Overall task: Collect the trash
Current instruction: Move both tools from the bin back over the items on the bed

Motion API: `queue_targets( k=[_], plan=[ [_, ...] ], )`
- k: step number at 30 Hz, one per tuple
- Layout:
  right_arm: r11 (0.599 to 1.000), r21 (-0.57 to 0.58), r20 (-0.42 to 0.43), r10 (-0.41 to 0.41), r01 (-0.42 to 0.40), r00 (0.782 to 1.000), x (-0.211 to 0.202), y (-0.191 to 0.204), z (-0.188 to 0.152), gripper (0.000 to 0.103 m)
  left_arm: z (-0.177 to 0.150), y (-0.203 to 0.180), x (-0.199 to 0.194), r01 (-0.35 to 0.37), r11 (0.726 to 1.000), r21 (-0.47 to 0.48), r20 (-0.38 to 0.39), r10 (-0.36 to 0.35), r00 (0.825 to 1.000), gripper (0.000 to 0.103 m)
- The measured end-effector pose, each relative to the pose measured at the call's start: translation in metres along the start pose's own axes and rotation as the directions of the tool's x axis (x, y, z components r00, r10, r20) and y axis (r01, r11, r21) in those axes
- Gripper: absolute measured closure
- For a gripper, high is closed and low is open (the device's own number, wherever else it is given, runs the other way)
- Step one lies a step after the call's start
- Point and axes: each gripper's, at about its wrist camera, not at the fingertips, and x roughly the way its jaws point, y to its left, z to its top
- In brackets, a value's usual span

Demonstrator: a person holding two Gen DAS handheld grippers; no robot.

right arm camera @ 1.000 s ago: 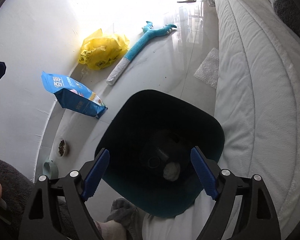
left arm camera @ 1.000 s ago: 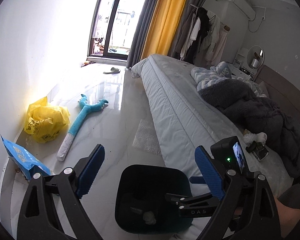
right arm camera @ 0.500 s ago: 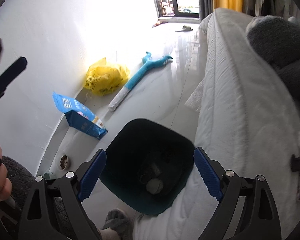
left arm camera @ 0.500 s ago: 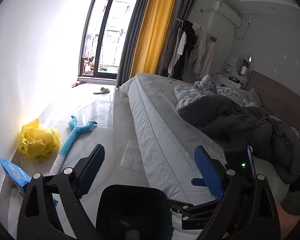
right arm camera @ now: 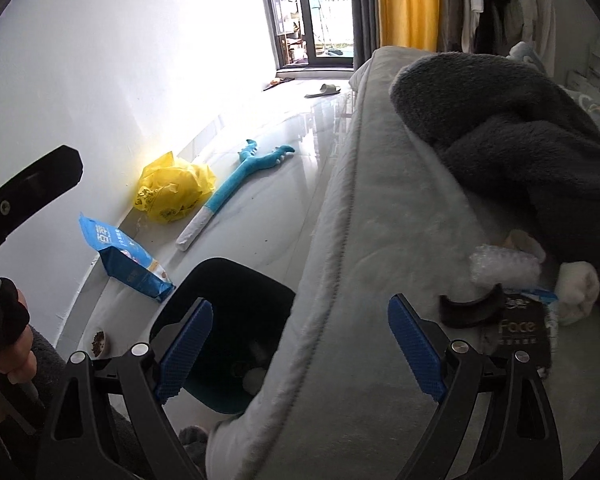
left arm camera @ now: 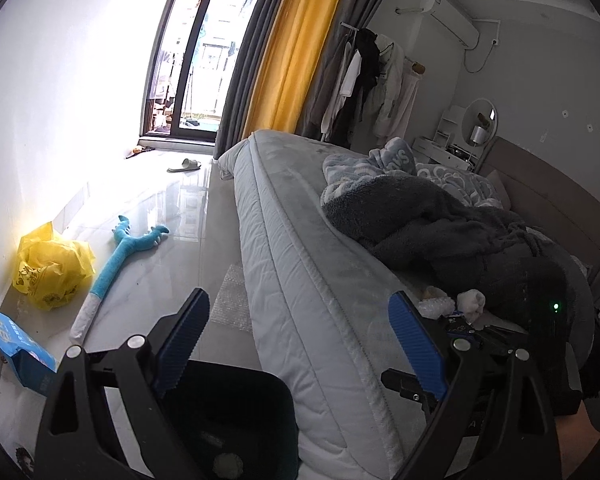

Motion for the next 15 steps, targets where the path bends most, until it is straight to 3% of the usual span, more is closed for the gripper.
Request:
queue_targets(
  k=[15],
  plan=[
    [0.990,0.043,0.049,-0.139,0.137,0.989,-0.023,-0.054,-0.015,0.013,-0.011,-0.041,0.026,0.041,0.998,0.056,-0.028,-0.039,0.999,0.011]
  ],
)
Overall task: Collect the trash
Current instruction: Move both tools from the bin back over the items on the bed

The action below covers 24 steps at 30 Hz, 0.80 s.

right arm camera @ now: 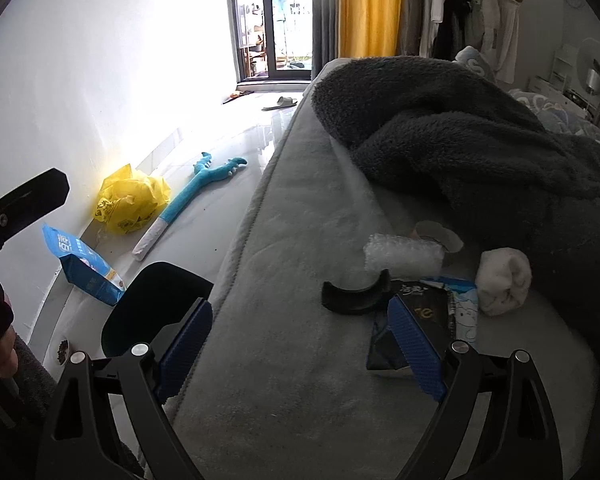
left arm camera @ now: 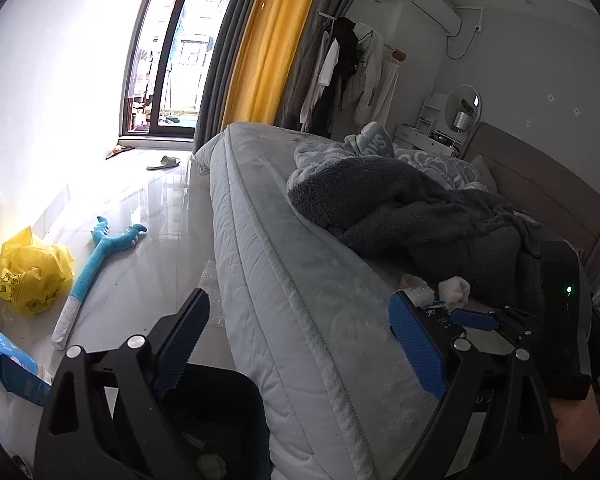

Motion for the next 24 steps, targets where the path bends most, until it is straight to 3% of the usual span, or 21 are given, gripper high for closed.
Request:
queue_targets(
  k=[7,15,20,23,24],
  plan=[
    [0.997,0.042,0.000,-0.071,0.071,0.997,0.001,-0.025,-0.010,0.013,-0.004,-0.013,0.011,0.022,1.000,0.006,-0.020,-0.022,1.000,0.011],
    [0.976,-0.053,-0.002,-0.211,0.211,0.977,0.019,-0.029,-0.027,0.013,-0.006,-0.021,0.020,0.032,0.999,0.011,-0.041,-0.031,0.999,0.011],
    [0.966,-0.074,-0.006,-0.250,0.248,0.968,0.035,-0.032,-0.035,0.013,-0.010,-0.026,0.027,0.032,0.999,0.026,-0.062,-0.030,0.998,0.011],
    [0.964,-0.066,-0.008,-0.258,0.256,0.966,0.040,-0.034,-0.035,0.032,-0.013,-0.028,0.033,0.029,0.999,0.030,-0.076,-0.027,0.997,0.011],
    [0.964,-0.063,-0.003,-0.259,0.258,0.966,0.039,-0.035,-0.035,0.033,-0.014,-0.028,0.034,0.030,0.999,0.030,-0.082,-0.027,0.996,0.011]
  ],
)
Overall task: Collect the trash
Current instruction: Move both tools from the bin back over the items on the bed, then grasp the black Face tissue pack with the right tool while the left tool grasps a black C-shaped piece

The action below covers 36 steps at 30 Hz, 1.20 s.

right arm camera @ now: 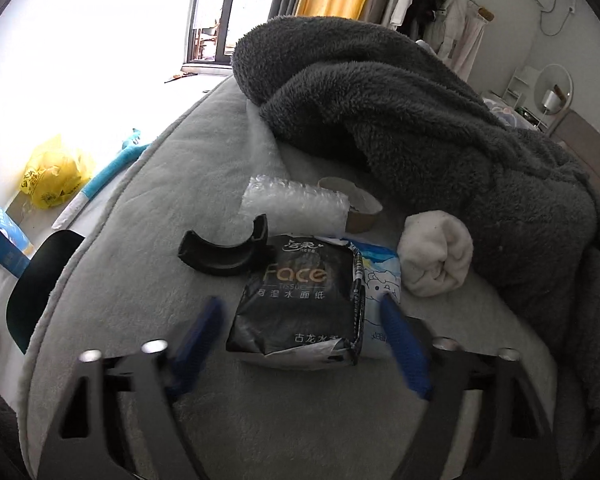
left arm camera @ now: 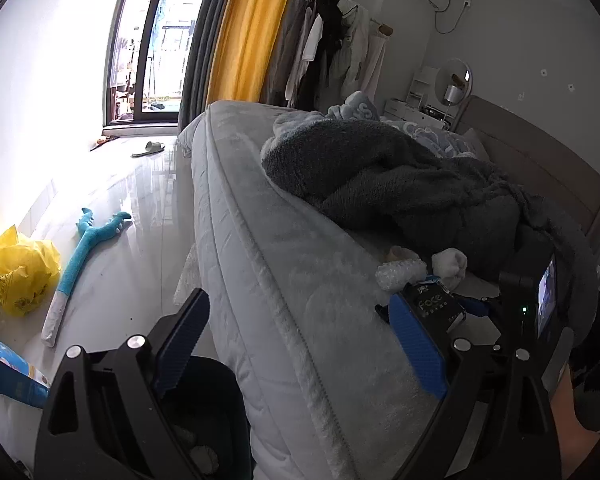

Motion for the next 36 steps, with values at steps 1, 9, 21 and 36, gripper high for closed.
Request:
queue_targets(
  k=[1,9,21,36],
  plan=[
    [1.000,0.002,0.006,0.003,-0.003,1.000,-0.001,-0.001,0.001,0.036,-0.001,0.000,0.002,0.004,1.000,0.000,-0.006,-0.004,1.000,0.011],
    [0.998,0.023,0.026,0.054,-0.055,0.998,-0.009,-0.013,0.000,0.044,-0.009,-0.016,0.014,0.037,0.999,0.038,-0.032,-0.036,0.999,0.011],
    [0.960,0.175,0.054,0.212,-0.219,0.976,-0.023,-0.053,-0.011,0.045,-0.013,-0.046,0.036,0.086,0.996,0.037,-0.065,-0.084,0.994,0.010],
    [0.959,0.089,0.012,0.270,-0.270,0.963,-0.019,-0.039,-0.025,0.035,-0.021,-0.075,0.065,0.095,0.995,0.025,-0.103,-0.092,0.990,0.010]
  ],
)
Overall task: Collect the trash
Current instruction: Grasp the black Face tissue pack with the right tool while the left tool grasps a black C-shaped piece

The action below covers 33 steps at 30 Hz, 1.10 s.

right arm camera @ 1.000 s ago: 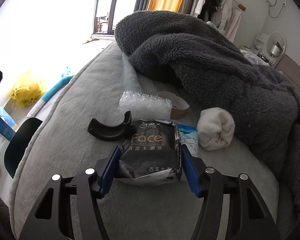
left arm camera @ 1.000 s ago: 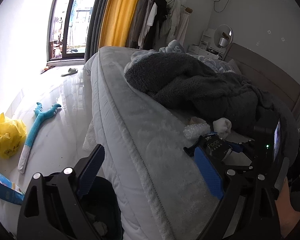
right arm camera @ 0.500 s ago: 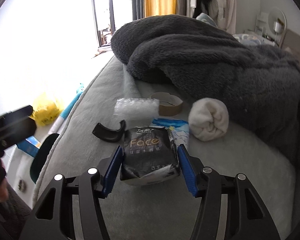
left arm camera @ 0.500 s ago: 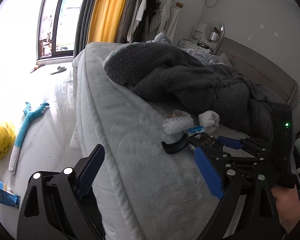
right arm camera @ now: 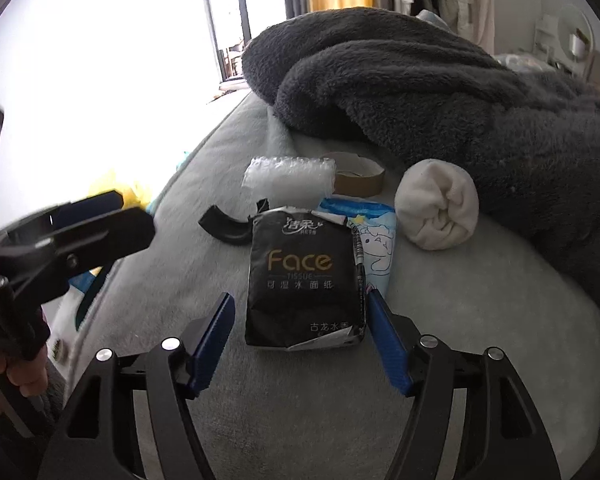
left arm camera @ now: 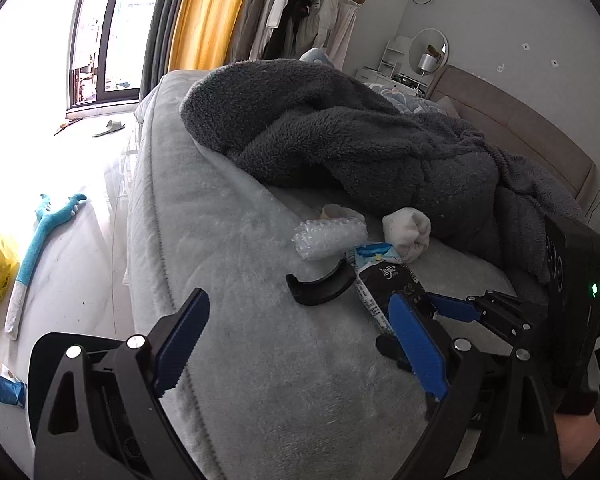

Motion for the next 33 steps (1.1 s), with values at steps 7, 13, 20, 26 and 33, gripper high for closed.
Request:
queue_targets(
  k=[7,13,20,26,33],
  plan=[
    [1.000,0.003,0.014,-0.010,0.010,1.000,-0.010,-0.009,-0.001,0.051,-0.002,-0.009,0.010,0.009,1.000,-0.011,-0.013,-0.009,1.000,0.011],
    [0.994,0.103,0.055,0.040,-0.045,0.998,-0.027,-0.033,-0.001,0.051,-0.001,-0.013,0.021,0.013,1.000,-0.017,-0.031,-0.014,0.999,0.015],
    [0.983,0.175,0.100,0.040,-0.057,0.994,-0.044,-0.059,-0.003,0.051,-0.001,-0.024,0.035,-0.025,0.999,0.030,-0.050,0.026,0.998,0.024],
    [0.979,0.196,0.120,0.033,-0.056,0.992,-0.053,-0.068,-0.005,0.051,-0.002,-0.028,0.044,-0.028,0.999,0.029,-0.061,0.030,0.998,0.026],
    [0.974,0.216,0.137,0.033,-0.062,0.990,-0.064,-0.075,-0.008,0.051,-0.003,-0.030,0.059,-0.047,0.999,0.024,-0.089,0.049,0.995,0.030]
  ],
)
